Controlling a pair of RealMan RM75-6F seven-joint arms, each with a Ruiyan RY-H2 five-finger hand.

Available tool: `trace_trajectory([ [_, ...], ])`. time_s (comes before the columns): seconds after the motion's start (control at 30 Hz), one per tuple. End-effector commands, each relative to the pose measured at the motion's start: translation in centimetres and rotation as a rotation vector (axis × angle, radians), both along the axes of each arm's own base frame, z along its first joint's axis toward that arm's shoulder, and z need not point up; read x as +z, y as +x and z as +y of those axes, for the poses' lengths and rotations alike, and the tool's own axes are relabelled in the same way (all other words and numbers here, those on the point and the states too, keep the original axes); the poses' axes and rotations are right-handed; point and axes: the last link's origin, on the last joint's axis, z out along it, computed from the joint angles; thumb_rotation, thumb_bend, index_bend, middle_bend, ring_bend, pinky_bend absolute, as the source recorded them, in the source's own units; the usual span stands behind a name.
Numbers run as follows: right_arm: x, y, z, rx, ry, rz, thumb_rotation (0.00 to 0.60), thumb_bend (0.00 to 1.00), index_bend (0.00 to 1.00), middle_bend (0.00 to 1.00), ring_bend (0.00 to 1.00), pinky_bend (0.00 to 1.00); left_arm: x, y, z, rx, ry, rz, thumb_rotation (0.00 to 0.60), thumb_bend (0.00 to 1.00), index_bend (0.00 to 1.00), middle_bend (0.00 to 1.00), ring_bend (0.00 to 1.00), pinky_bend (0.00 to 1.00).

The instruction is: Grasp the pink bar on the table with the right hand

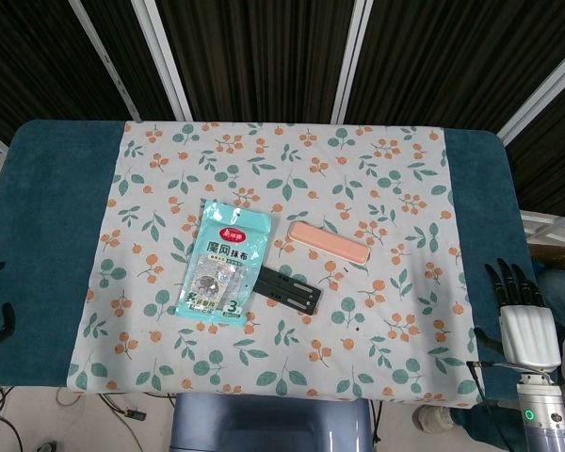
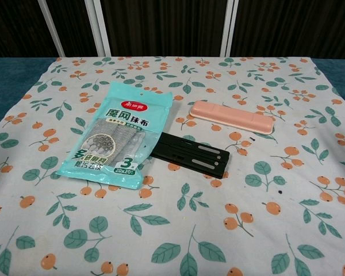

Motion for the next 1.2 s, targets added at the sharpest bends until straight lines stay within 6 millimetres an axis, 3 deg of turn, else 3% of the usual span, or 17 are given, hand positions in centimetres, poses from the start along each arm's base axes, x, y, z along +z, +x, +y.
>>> trace_trajectory([
  [0.03,0.0,0.0,0.0,-0.001,0.002,-0.009,0.6,0.13,0.03,0.01,0.02,0.19,0.0,0.0,0.0,-0.007,0.003,0.002,0.6,0.56,0.13,0.0,0.01,0.0],
  [0.6,0.0,0.0,-0.1,-0.024,0.022,-0.102,0.6,0.13,0.02,0.07,0.02,0.19,-0.1,-0.1,-0.1,0.006,0.007,-0.006,0.6,0.56,0.12,0.0,0.0,0.0],
  [0.87,-0.6,0.1,-1.0,0.023,0.028,-0.231,0.6,0.13,0.05,0.14,0.1,0.19,-0.3,0.2,-0.2,-0.009,0.001,0.001,0.6,0.56,0.12,0.0,0.0,0.0],
  [1.03,-0.7,-0.2,-3.6,-0.004,0.093,-0.196,0.6,0.14,0.06,0.13,0.1,0.19,-0.4,0.2,-0.3,-0.013,-0.003,-0.003,0.6,0.56,0.12,0.0,0.0,0.0],
  [1.2,-1.3,1.9,-8.3,-0.03,0.183,-0.208,0.6,0.17,0.06,0.13,0.1,0.19,-0.3,0.1,-0.3,-0.004,-0.003,-0.017,0.6,0.56,0.12,0.0,0.0,0.0],
])
